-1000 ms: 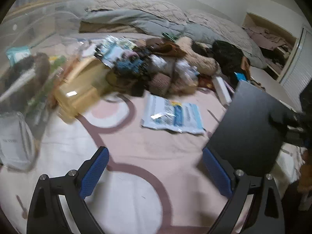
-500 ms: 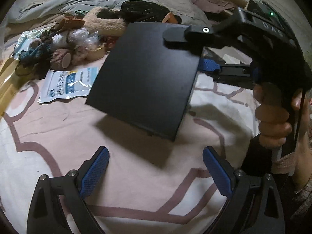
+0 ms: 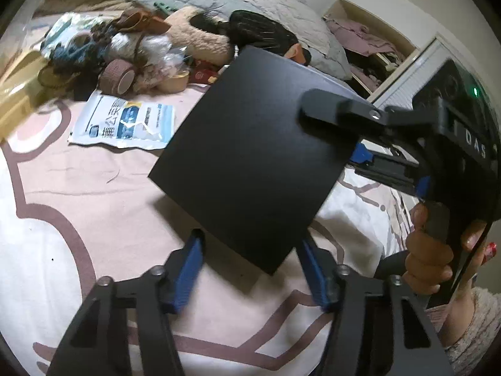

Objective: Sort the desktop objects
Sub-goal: 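Lift the black box off the bed with the right gripper, then carry the black box over the clear plastic storage box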

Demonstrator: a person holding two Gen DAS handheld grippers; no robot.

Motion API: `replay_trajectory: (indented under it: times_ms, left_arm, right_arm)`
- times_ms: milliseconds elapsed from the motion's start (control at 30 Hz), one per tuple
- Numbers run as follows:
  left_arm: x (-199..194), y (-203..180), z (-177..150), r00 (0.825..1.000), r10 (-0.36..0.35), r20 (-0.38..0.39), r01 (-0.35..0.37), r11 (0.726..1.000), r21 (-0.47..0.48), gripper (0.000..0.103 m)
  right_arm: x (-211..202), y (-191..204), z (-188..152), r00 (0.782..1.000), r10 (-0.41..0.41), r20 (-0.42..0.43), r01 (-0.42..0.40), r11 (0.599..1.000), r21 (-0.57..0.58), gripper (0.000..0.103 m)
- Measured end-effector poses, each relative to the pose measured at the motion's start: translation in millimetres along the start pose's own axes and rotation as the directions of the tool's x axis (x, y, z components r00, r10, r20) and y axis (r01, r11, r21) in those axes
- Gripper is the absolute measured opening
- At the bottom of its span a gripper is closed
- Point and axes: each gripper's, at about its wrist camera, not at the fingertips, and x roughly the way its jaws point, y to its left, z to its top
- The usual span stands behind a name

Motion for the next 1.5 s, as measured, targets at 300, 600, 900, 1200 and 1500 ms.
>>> replay_trajectory:
  times_ms: [300, 600, 900, 1200, 1500]
  left_arm:
    - [2, -2, -1, 1.0, -0.007, 0.013, 0.007, 1.0, -0.006, 0.05]
    - [-52, -18, 27, 0.975, -0.054, 0.217, 0.053, 0.999, 0.013, 0.05]
    - [-125, -23, 78, 0.912, -0.021, 0.409, 0.016, 1.0, 0.016, 0.05]
    - [-192, -7, 112, 0.838, 0.009, 0.545, -0.017, 1.0, 0.01, 0.05]
    - [-221, 47, 103, 0.777, 0.066, 0.626, -0.006, 0.995, -0.098, 0.05]
  right_arm:
    - [-1, 37, -9, 0.997, -0.075, -0.005, 0.074, 0.989, -0.131, 0.051]
    - [-41, 93, 18, 0.99, -0.076, 0.117, 0.105, 0.957, -0.269, 0.051]
    - [-66, 173, 62, 0.972, -0.024, 0.232, 0.122, 0.899, -0.421, 0.051]
    - [-74, 233, 100, 0.949, 0.056, 0.31, 0.11, 0.863, -0.494, 0.051]
    - [-35, 281, 107, 0.962, 0.09, 0.257, 0.068, 0.833, -0.549, 0.051]
